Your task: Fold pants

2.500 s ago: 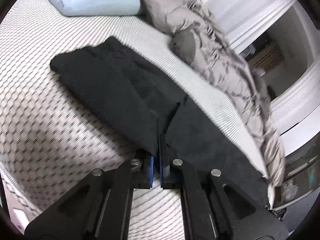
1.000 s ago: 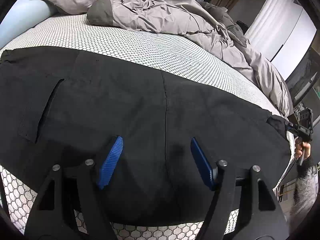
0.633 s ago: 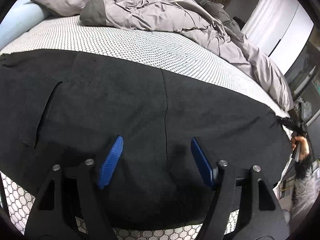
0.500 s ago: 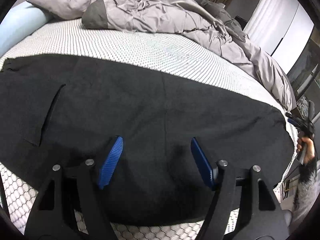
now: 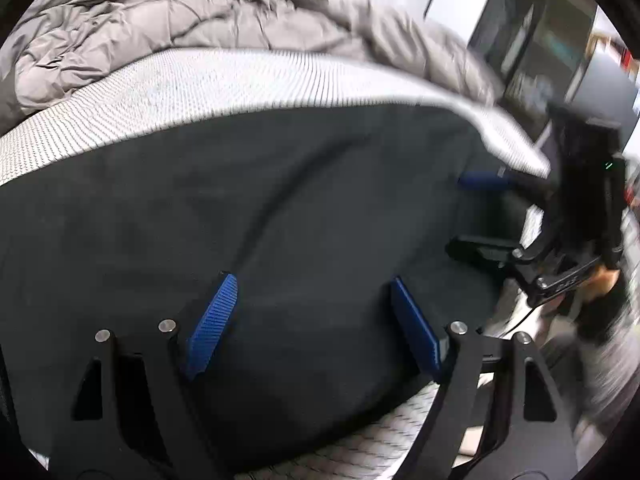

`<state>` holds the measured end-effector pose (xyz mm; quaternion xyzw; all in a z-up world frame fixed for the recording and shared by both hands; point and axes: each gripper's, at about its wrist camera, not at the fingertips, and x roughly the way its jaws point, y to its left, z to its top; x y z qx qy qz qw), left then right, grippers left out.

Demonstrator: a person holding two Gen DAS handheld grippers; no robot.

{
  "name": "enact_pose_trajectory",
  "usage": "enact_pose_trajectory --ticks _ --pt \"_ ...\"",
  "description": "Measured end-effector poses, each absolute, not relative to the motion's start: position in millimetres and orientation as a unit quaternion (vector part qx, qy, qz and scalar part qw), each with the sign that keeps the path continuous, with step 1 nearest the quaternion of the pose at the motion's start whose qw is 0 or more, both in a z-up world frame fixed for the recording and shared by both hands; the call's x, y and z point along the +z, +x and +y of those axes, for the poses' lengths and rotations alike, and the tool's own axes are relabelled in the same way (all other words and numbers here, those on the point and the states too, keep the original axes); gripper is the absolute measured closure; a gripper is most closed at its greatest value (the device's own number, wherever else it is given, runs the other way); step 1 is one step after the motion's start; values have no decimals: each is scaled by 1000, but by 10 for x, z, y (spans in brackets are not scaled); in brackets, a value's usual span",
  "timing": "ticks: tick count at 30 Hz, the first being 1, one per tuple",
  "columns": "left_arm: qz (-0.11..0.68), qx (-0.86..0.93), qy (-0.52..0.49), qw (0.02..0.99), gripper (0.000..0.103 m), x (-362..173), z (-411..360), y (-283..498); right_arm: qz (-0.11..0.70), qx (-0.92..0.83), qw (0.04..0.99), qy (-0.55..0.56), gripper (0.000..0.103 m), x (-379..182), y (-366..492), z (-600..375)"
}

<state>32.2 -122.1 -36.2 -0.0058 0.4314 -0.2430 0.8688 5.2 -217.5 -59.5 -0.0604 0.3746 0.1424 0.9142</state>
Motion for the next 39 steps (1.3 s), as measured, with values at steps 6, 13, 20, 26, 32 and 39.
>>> enact_pose_trajectory --ticks 6,13,20,26,32,39 --pt "435 -251 -8 865 26 -415 -1005 323 386 68 915 -90 2 -731 -44 -2784" --pt "433 -221 6 874 26 -381 -959 195 375 -97 921 -35 1 -684 -196 -3768" --pt "387 -248 9 888 19 2 -1443 349 311 -9 950 -26 1 -263 -195 -3125" --pt "463 -267 40 845 20 -431 -1637 753 401 82 908 -87 2 -764 313 -2518" --pt "469 -235 28 851 19 -457 -1054 728 402 -65 910 -79 4 -767 221 -3445" --pt "463 -205 22 862 19 -362 -908 736 377 -153 912 -60 3 -581 115 -3599"
